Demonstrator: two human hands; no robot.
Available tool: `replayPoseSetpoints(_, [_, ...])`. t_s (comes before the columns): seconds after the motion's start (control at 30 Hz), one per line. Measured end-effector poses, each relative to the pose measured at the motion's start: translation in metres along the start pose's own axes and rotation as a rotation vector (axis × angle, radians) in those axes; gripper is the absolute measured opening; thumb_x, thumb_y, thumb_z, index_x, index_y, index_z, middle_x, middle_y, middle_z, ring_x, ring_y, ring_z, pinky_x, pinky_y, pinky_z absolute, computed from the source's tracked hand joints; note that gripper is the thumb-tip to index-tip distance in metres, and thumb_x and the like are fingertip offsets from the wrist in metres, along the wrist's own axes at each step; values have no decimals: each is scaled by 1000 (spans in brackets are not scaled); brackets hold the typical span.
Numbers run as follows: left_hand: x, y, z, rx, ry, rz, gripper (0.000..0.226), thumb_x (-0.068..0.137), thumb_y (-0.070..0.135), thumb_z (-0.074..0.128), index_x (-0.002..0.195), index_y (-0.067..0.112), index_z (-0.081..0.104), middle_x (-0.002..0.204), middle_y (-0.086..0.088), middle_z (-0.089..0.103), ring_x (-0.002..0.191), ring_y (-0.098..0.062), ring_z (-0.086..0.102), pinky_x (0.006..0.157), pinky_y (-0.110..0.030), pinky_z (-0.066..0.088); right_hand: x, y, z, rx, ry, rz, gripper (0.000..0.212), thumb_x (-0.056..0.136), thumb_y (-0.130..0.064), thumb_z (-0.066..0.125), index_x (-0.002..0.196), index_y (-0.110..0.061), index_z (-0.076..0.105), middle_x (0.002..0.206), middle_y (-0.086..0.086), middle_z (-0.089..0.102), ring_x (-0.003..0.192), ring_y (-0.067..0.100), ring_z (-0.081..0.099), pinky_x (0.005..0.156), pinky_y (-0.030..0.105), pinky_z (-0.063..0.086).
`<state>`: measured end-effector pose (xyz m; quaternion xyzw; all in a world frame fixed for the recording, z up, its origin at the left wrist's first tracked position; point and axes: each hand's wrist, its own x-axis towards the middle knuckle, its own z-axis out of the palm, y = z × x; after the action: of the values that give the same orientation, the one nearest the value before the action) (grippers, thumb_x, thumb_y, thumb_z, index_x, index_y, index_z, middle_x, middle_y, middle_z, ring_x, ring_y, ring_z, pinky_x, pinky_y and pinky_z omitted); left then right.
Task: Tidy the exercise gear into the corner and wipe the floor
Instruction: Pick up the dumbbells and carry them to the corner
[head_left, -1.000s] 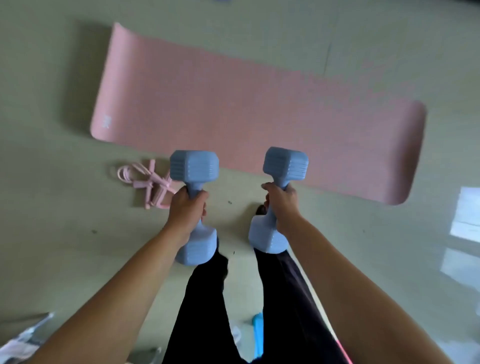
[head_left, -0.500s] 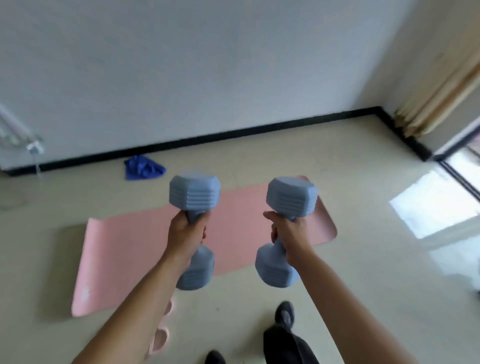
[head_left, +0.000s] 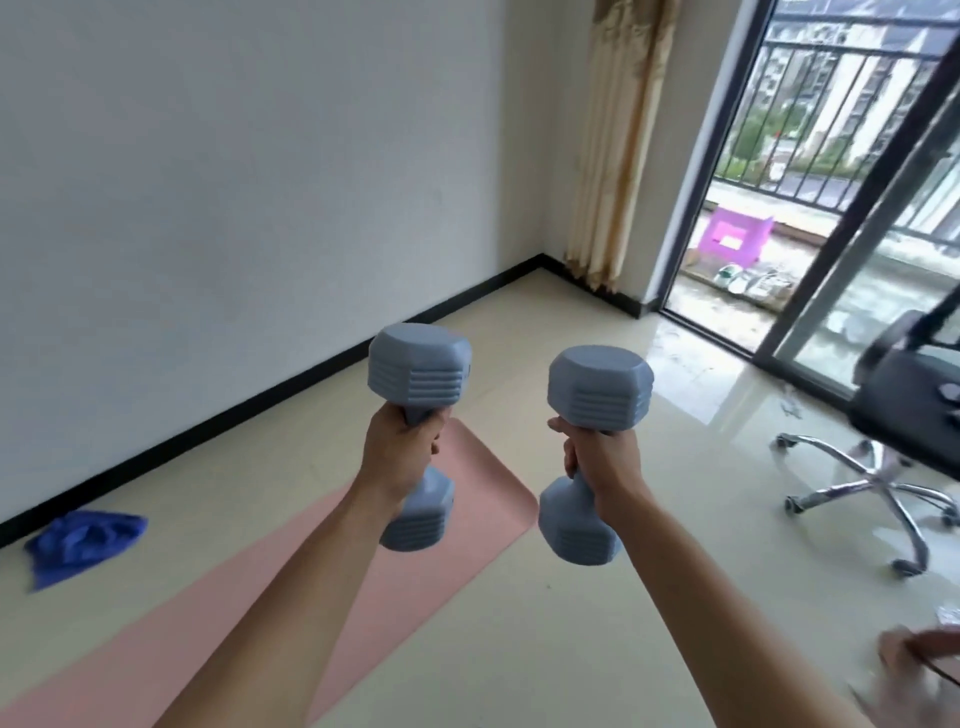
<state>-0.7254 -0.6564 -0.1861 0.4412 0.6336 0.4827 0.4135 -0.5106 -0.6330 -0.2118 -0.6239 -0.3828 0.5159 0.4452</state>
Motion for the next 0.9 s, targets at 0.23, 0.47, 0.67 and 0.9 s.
replayPoseSetpoints(0.23, [84,50,127,54,-64,91,28,95,36,62,82,12,57,69,-6,55,63,-13,54,63,-26,50,122,-49,-92,-25,67,-56,27,82,-18,76,70,-9,53,60,12,50,52,18,46,56,32,42])
replayPoseSetpoints(0.47, [229,72,217,74,-1,196,41,95,44,58,88,4,53,66,-4,56,60,-14,56,65,-35,52,277,-103,-118,18,71,-117,23,83,-15,74,74,-10,54,59,11,47,51,20,42,52,31,38])
replayPoseSetpoints(0.67, [381,102,298,26,-38,211,43,96,40,58,82,0,53,63,-6,54,58,-14,53,62,-33,49,437,-163,-120,29,74,-132,22,84,-15,75,74,-11,56,57,9,49,53,21,43,50,30,39])
replayPoseSetpoints(0.9, [537,150,394,42,-35,201,38,96,39,60,79,7,49,61,-2,51,57,-13,51,65,-39,50,605,-218,-149,-6,60,-107,22,84,-16,76,74,-11,57,54,5,48,48,17,42,45,25,38])
